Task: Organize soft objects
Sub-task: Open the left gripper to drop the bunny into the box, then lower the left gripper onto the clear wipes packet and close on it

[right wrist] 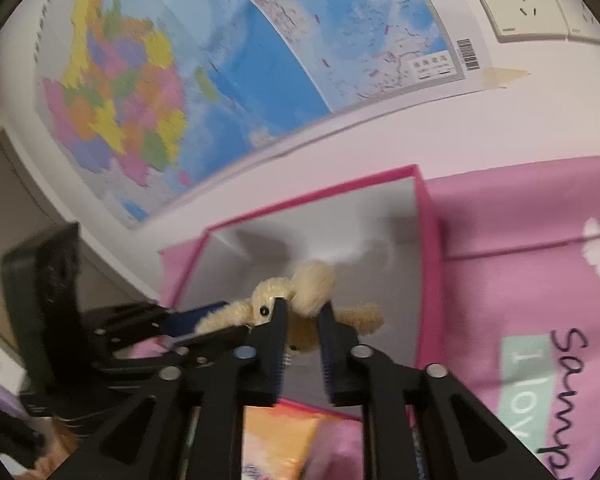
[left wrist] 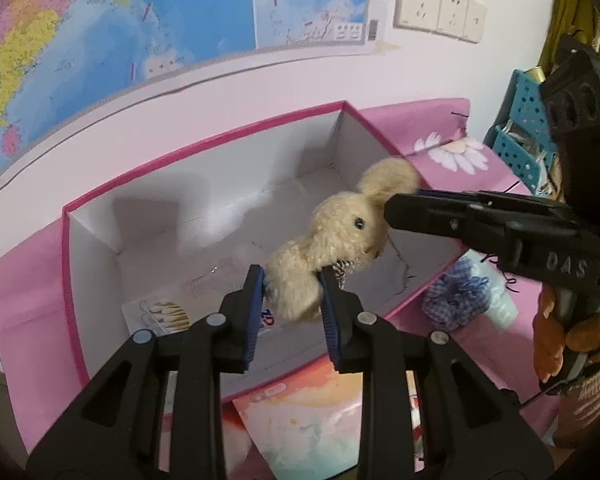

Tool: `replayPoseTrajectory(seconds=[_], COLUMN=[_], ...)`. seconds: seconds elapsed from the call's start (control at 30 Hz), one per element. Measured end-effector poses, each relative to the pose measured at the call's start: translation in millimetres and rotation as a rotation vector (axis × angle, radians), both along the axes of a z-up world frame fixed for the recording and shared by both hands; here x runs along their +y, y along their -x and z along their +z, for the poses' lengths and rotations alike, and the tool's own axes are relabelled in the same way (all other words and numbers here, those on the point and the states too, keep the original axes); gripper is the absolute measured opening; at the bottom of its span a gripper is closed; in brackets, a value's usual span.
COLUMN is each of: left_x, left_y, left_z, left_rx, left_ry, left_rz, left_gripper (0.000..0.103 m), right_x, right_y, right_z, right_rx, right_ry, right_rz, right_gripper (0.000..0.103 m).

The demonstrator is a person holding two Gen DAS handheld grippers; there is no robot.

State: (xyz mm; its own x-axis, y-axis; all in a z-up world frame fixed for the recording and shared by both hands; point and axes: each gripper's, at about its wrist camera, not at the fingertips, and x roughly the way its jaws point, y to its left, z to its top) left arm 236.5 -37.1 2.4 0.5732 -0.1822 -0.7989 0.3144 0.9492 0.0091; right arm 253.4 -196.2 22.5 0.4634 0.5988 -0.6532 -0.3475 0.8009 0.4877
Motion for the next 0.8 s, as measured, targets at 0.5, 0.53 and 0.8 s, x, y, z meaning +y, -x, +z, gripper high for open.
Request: replayPoseTrajectory(seconds=[0.5,0.53,0.8], left_x=[49.6,51.4,70.9], left_y=[101.8,113.1,200.5], left_z=[50.3,52.5,32.1], left_rx=[-0.202,-0.22,-0.186], left_ry=[0.102,0.108,0.186], left_rz=[0.015,0.013,-0.024], left_gripper=[0.057,0.06,0.06], right_x=[-27.2,-27.8,-32.8], right_y=[106.4,112.1,181.2], right_z=[59.1,61.3,60.5], right_rx=[-0.191,-0.195,-0.158], right_ry=[-0.048,-0.055,-0.075], right_rz=[0.166,0.177,0.286], right_gripper=[0.048,0.048,0.049])
